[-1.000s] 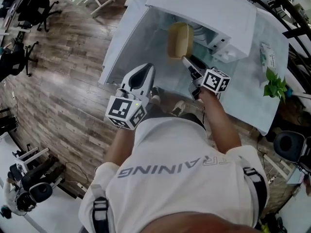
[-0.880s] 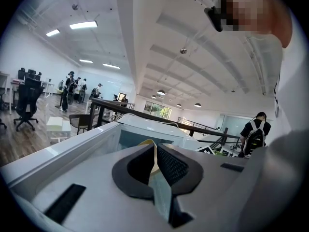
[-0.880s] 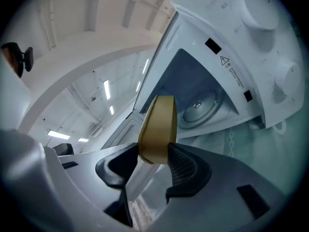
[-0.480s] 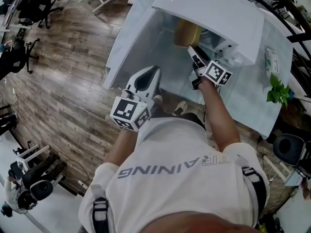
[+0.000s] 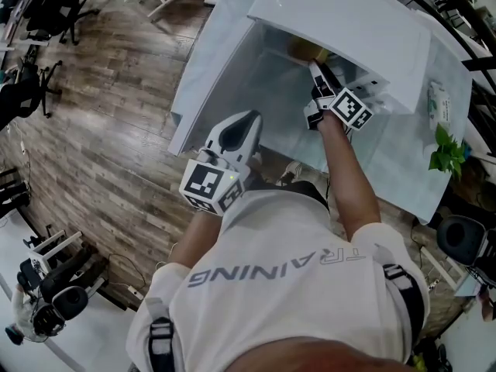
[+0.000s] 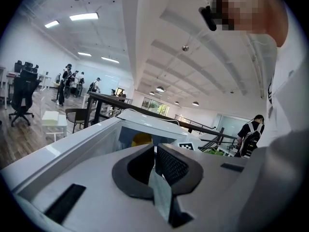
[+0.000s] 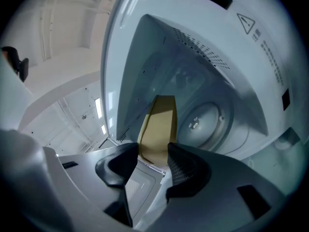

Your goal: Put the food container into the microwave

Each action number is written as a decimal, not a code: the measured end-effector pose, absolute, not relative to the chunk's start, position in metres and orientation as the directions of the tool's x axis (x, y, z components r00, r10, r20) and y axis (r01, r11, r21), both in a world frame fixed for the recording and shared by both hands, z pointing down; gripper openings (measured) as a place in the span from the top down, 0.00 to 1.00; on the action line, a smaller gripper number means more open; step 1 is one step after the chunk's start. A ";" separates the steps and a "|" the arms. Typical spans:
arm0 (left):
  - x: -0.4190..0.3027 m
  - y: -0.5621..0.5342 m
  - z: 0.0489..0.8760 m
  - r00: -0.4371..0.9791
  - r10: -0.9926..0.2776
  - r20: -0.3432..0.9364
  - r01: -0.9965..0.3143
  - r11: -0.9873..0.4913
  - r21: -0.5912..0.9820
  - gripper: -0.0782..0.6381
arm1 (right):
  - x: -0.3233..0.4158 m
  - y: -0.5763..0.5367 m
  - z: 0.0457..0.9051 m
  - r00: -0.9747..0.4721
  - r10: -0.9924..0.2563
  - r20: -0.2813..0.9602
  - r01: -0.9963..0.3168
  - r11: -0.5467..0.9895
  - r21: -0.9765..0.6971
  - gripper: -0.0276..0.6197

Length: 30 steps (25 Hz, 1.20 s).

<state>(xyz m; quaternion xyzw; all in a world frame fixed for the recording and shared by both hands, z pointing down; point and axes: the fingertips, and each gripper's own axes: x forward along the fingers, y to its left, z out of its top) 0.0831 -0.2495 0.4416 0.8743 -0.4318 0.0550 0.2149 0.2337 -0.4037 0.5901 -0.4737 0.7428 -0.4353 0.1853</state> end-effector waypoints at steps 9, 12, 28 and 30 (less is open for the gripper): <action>0.088 -0.260 0.447 0.642 -0.711 0.288 -0.764 -0.557 0.327 0.83 | 0.244 -0.434 0.599 -0.392 -0.915 0.094 -0.504 0.128 -0.854 0.64; 0.087 -0.261 0.449 0.642 -0.710 0.289 -0.763 -0.554 0.332 0.83 | 0.247 -0.444 0.603 -0.360 -0.928 0.095 -0.504 0.107 -0.857 0.64; 0.084 -0.262 0.451 0.657 -0.703 0.273 -0.749 -0.565 0.347 0.83 | 0.249 -0.455 0.610 -0.313 -0.939 0.145 -0.614 0.084 -0.785 0.64; 0.082 -0.263 0.451 0.655 -0.705 0.270 -0.749 -0.562 0.351 0.83 | 0.246 -0.454 0.609 -0.324 -0.934 0.148 -0.632 0.098 -0.769 0.61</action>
